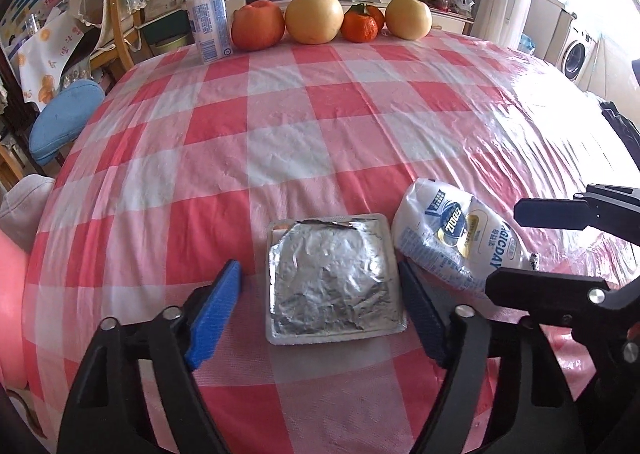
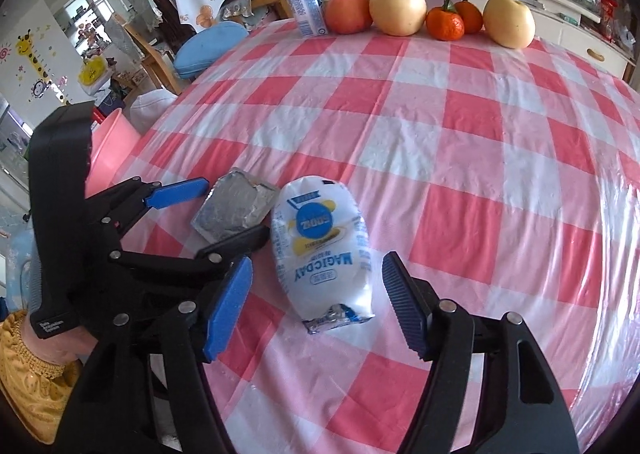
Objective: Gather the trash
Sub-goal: 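Grasp the silver foil tray with the left gripper while the right gripper grasps the white MAGICDAY bag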
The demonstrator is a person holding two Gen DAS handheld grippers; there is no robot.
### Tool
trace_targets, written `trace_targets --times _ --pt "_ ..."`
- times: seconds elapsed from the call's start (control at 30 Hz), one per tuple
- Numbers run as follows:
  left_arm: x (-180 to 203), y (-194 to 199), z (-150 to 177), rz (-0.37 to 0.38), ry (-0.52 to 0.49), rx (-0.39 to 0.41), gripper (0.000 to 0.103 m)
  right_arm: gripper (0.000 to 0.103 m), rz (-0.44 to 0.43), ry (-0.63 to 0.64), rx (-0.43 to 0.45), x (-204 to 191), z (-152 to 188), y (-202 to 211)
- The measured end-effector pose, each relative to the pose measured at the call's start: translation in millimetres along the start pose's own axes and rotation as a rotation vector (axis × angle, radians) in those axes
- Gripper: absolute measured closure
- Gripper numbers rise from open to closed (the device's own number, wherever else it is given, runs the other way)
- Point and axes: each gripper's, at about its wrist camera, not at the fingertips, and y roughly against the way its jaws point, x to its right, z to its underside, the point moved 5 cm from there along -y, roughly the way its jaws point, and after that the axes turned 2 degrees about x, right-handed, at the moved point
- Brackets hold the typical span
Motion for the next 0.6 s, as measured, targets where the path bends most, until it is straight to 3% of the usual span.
trace_targets --times 0.07,0.3,0.6 --pt "-0.5 1.0 -1.2 0.000 0.003 0.006 0.038 0.034 0.011 0.001 -0.003 1.6 0.2 -0.1" --pt "-4.0 2.5 -1.3 0.026 0.022 0.010 0.039 0.034 0.011 0.027 -0.018 -3.7 0.4 -5.4" --pt "-18.8 14.7 -7.9 0.006 0.055 0.053 0.039 0.034 0.023 0.067 -0.033 -14.2 2.1 -16.7"
